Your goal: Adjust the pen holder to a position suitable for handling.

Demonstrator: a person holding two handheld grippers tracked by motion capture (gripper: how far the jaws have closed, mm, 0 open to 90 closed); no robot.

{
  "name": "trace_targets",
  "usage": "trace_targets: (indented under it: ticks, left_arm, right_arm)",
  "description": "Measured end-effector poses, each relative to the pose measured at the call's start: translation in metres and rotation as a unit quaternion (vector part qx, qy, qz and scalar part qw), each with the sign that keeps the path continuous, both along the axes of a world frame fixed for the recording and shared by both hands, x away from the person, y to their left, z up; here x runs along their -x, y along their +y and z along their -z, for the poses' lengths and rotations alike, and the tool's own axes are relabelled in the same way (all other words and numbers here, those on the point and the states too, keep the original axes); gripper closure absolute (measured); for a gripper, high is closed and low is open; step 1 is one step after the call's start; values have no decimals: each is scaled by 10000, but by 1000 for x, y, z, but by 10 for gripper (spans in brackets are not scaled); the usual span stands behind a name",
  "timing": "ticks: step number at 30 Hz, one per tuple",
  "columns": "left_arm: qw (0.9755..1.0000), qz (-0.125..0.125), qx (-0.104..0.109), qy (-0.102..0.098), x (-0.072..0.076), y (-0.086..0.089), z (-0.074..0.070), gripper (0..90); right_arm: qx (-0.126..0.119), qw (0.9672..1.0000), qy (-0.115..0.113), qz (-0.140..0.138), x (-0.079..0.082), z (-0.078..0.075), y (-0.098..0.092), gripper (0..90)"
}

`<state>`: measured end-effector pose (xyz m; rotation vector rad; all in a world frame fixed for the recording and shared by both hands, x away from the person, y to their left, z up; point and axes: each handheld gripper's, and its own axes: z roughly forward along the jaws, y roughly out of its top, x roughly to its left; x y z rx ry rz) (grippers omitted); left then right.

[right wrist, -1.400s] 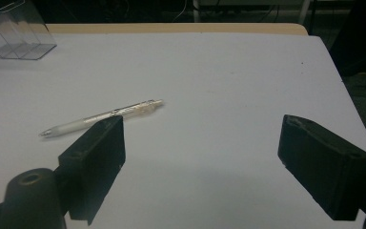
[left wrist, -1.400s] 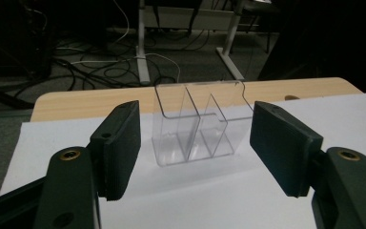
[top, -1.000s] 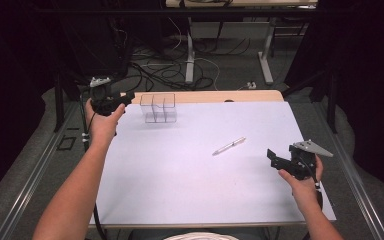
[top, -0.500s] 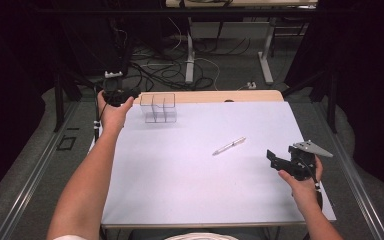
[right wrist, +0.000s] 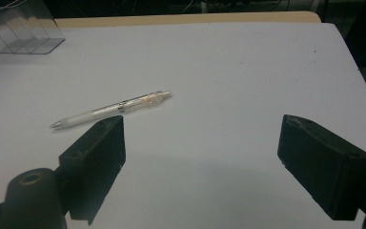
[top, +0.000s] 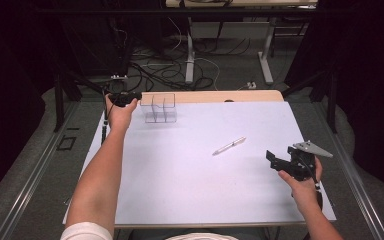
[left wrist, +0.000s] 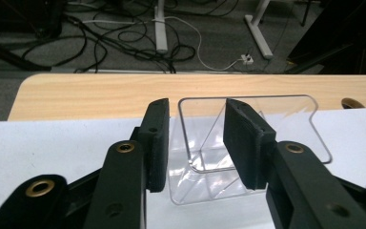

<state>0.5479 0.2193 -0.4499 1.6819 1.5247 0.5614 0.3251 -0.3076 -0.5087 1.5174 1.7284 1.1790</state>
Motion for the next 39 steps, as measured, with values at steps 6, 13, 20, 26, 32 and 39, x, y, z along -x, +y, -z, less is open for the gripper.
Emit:
trace_targets:
  ticks: [6,13,20,26,32,39]
  left_arm:
    - [9997,-18,-63,228,-6,-1,10,653]
    - [9989,18,-158,430,-11,-6,19,668]
    - [9981,-17,-184,579,-14,-9,26,699]
    - [9983,-40,-178,561,-13,-13,26,752]
    - [9977,-123,-353,571,-12,-17,26,827]
    - [9966,-269,-388,675,-10,-18,24,878]
  right_arm:
    - [-11,10000,-7,-63,0,0,-1,161]
    - [-18,10000,32,-88,1,-1,-1,162]
    - [-67,9999,61,-91,2,-1,-1,164]
    - [-113,9999,74,-102,3,-1,0,167]
    - [-82,9998,76,-156,3,-1,0,170]
    - [-129,9997,81,-207,2,0,1,176]
